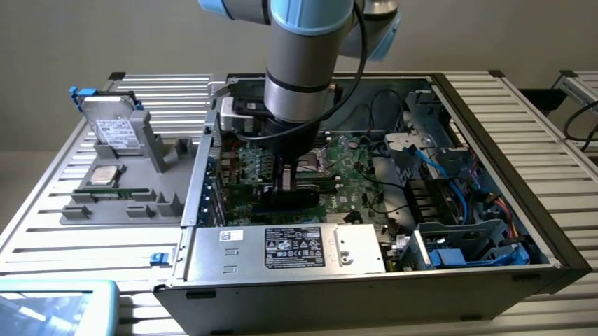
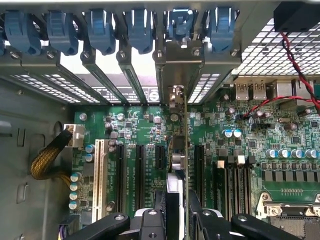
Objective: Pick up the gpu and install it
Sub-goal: 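Insert the gpu into the slot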
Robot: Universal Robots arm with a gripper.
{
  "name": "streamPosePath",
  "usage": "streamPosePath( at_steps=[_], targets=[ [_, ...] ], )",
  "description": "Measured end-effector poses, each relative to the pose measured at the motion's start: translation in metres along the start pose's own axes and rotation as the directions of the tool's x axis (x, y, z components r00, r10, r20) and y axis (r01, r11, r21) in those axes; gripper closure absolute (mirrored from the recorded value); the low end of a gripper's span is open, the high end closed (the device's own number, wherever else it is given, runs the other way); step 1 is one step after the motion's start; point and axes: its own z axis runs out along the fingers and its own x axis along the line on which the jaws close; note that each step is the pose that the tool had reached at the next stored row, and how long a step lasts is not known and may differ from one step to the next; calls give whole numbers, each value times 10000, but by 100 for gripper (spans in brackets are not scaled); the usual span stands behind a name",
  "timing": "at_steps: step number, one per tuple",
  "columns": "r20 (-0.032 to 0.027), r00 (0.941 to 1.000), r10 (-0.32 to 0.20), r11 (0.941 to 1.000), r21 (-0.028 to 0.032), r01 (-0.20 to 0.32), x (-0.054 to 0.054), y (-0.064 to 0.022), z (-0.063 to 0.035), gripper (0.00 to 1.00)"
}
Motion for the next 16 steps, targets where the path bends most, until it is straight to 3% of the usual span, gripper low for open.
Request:
streamPosePath(
  at_steps=[16],
  targets=[
    [-1,10000,0,10000,-1,0,0,12,11,71]
  ],
)
